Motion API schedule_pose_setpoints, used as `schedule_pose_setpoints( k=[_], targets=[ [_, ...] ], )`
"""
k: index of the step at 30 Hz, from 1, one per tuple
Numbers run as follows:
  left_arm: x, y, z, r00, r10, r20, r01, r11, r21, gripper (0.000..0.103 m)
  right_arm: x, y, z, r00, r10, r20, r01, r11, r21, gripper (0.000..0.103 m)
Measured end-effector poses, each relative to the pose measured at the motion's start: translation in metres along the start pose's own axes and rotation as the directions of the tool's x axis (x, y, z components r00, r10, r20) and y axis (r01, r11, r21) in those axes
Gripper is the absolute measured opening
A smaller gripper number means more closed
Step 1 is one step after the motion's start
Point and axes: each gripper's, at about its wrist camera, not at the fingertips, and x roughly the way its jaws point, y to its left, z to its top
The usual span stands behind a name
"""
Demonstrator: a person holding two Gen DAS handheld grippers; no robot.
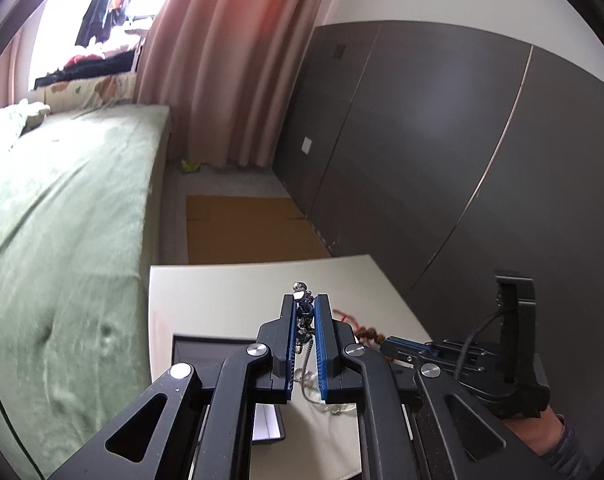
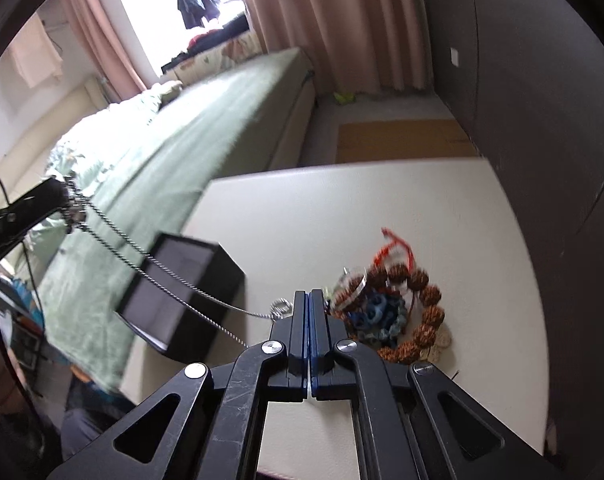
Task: Organize jewelry
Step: 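Lift the silver chain with the left tool while the right tool grasps a dark bead bracelet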
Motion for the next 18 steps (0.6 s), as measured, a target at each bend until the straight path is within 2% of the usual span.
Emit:
schedule_pose_setpoints(
  k=[3,5,7,9,10,13,18],
  targets=[
    [-0.009,-0.004,0.013,1.000,-0.003,0.022,0.002,1.000,0.005,0.008,-0.008,0.004,0.006,1.000,-0.028,0.007,0.028,0.999,-0.018,0.002],
    [-0.014,-0.005,0.020,0.999,0.002,0.035,-0.003,1.000,0.009,0.008,-0.001,-0.004,0.007,0.999,-0.030,-0.039,0.031,0.999,0.022,0.002],
    [-0.019,-0.006,0.025,0.999,0.010,0.046,-0.011,1.000,0.014,0.008,0.008,-0.013,0.004,0.997,-0.035,-0.071,0.038,0.998,0.052,0.006],
    [-0.023,-0.006,0.029,0.998,0.019,0.053,-0.020,1.000,0.015,0.008,0.018,-0.020,-0.002,0.995,-0.034,-0.095,0.041,0.997,0.071,0.028],
    [-0.025,-0.006,0.030,0.998,0.025,0.054,-0.026,1.000,0.016,0.008,0.022,-0.023,-0.004,0.995,-0.023,-0.101,0.032,0.996,0.080,0.030],
    [-0.032,-0.006,0.033,0.997,0.036,0.061,-0.038,0.999,0.021,0.008,0.034,-0.024,-0.008,0.992,-0.028,-0.126,0.037,0.996,0.075,0.030],
    [-0.039,-0.005,0.036,0.996,0.054,0.071,-0.056,0.998,0.027,0.008,0.049,-0.010,-0.013,0.984,-0.100,-0.146,0.097,0.995,-0.021,0.030]
  ],
)
